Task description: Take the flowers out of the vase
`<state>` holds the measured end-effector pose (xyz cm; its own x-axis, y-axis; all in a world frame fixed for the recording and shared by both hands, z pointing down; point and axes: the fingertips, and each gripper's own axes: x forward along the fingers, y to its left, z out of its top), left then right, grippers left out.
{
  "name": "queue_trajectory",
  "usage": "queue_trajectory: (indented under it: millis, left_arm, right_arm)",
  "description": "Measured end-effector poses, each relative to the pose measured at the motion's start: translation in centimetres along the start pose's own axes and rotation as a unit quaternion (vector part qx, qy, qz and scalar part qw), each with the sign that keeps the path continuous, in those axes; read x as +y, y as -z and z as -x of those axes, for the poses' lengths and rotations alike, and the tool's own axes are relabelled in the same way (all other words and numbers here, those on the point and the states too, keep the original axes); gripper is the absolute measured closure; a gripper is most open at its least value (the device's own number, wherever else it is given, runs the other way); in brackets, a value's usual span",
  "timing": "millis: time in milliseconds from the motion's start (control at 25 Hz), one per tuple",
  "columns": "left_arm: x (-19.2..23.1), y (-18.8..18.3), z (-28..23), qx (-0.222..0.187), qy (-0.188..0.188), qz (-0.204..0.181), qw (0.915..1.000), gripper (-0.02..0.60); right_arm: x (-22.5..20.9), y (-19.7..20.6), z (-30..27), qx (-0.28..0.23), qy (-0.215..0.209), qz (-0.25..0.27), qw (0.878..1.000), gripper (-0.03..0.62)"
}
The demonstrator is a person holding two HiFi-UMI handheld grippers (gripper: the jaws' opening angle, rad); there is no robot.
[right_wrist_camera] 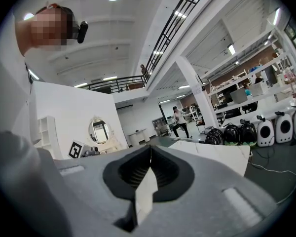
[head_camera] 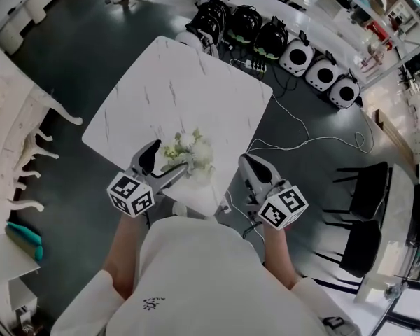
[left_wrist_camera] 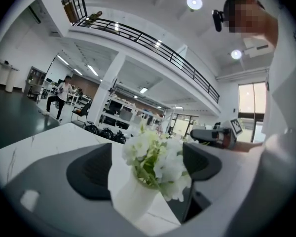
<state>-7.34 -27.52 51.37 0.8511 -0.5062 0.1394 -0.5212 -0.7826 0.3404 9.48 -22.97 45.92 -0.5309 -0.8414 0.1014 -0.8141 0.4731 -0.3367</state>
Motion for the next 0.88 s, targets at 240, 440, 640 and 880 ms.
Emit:
queue_trajectory:
  millis: [240, 440, 640, 880]
  left_arm:
    - [0.0, 0.2, -1.0, 0.011, 0.021, 0.011, 0.9997, 0.161]
    - [0.2, 0.6, -1.4, 0.019, 0.034, 0.019, 0.9990, 0.186]
    - [0.6, 1.1, -1.5, 0.021, 0.045, 0.027, 0.9984, 0.241]
    - [0.6, 0.8, -1.6, 0.018, 0.047, 0.026, 0.9984, 0.321]
  right_arm:
    - [0.2, 0.1, 0.5, 0.003, 0.015, -0.002, 1.000, 0.592]
    - [0.2, -0.4, 0.9, 0.001, 0.027, -0.003, 1.000, 0.592]
    - [0.0, 0.0, 0.9, -0.001, 0.034, -0.005, 0.999, 0.592]
    - [-0.4, -0.1, 1.4, -0.002, 0.040, -0.006, 0.999, 0.592]
